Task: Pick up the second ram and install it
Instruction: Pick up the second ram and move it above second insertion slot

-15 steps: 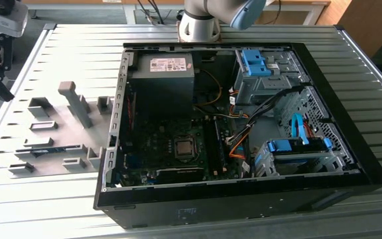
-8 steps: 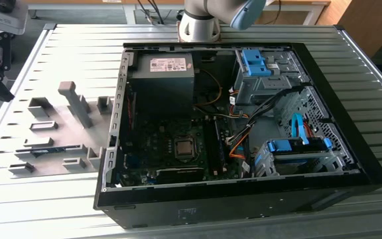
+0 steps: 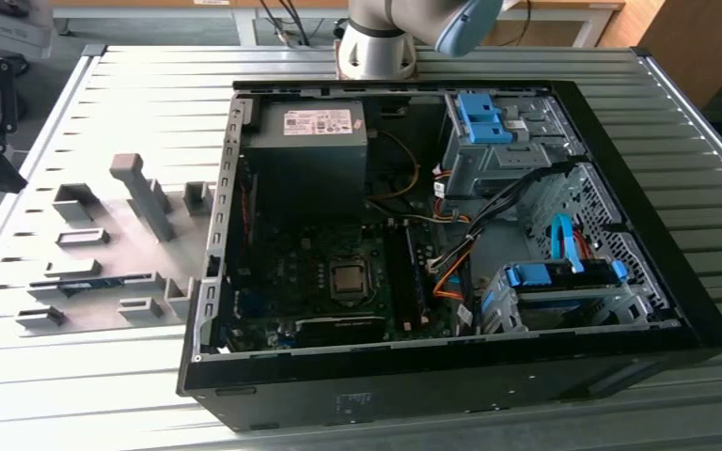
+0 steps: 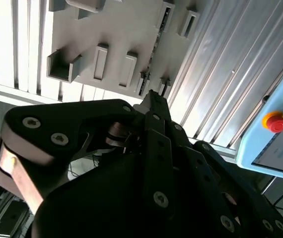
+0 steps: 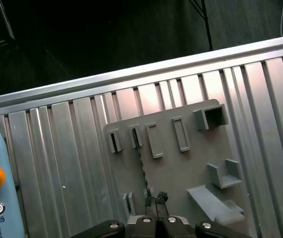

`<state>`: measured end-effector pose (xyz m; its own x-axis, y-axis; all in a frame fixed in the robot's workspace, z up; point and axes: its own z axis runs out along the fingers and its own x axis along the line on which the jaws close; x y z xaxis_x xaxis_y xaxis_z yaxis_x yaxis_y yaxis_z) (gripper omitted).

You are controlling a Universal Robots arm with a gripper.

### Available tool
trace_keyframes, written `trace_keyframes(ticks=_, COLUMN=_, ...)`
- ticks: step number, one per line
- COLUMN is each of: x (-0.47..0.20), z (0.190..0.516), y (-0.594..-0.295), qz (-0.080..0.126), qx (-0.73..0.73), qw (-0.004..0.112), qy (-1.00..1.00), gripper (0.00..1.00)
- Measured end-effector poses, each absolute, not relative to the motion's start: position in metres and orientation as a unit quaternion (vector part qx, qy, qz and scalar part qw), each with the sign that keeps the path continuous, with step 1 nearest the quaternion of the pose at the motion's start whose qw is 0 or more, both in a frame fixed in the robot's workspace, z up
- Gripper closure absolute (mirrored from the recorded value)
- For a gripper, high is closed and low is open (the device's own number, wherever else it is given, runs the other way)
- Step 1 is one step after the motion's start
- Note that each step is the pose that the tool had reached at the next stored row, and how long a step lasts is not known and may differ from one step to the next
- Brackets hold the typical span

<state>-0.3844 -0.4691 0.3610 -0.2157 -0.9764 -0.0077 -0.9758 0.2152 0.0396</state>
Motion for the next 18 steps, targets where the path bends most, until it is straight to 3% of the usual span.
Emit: trace_keyframes(ticks=18, x=-0.3844, z=0.3579, y=-0.4695, qz=-0.017, qx=0.676, qw=0.011, qy=-0.737, gripper=0.89)
